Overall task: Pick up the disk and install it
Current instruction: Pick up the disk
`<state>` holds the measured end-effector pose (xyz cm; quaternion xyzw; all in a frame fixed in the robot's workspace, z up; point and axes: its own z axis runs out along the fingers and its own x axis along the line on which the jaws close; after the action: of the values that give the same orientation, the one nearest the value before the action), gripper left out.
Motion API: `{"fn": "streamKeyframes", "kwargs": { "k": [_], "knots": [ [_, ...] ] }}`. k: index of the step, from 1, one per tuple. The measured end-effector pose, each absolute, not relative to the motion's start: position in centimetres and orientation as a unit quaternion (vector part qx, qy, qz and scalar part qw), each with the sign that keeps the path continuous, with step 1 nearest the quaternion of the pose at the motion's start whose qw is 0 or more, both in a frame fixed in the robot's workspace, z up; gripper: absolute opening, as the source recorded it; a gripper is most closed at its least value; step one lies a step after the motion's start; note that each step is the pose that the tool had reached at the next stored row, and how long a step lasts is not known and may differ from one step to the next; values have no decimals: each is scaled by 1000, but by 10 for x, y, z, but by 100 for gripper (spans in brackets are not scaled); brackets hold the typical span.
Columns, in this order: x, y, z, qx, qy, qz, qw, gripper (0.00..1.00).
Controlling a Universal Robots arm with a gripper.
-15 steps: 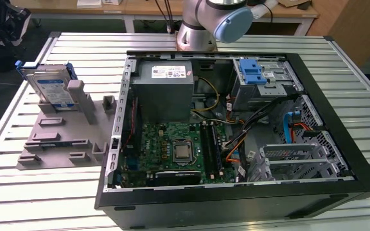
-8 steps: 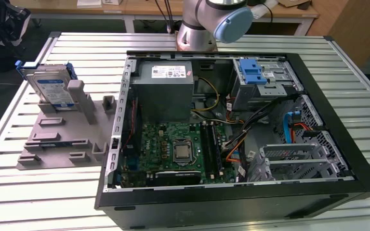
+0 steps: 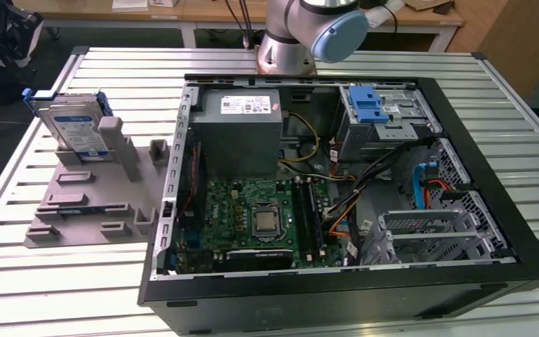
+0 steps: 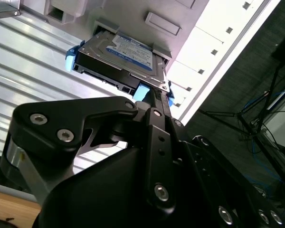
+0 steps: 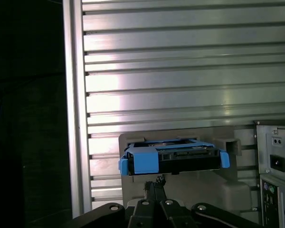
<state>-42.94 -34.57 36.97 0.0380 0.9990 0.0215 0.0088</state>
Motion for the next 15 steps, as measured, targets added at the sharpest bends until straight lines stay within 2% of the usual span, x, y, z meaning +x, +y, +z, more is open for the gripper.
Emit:
{"fn": "streamKeyframes", "kwargs": {
  "k": [15],
  "knots": [
    [-430, -346, 370, 26, 999, 22, 9, 11]
  ]
}}
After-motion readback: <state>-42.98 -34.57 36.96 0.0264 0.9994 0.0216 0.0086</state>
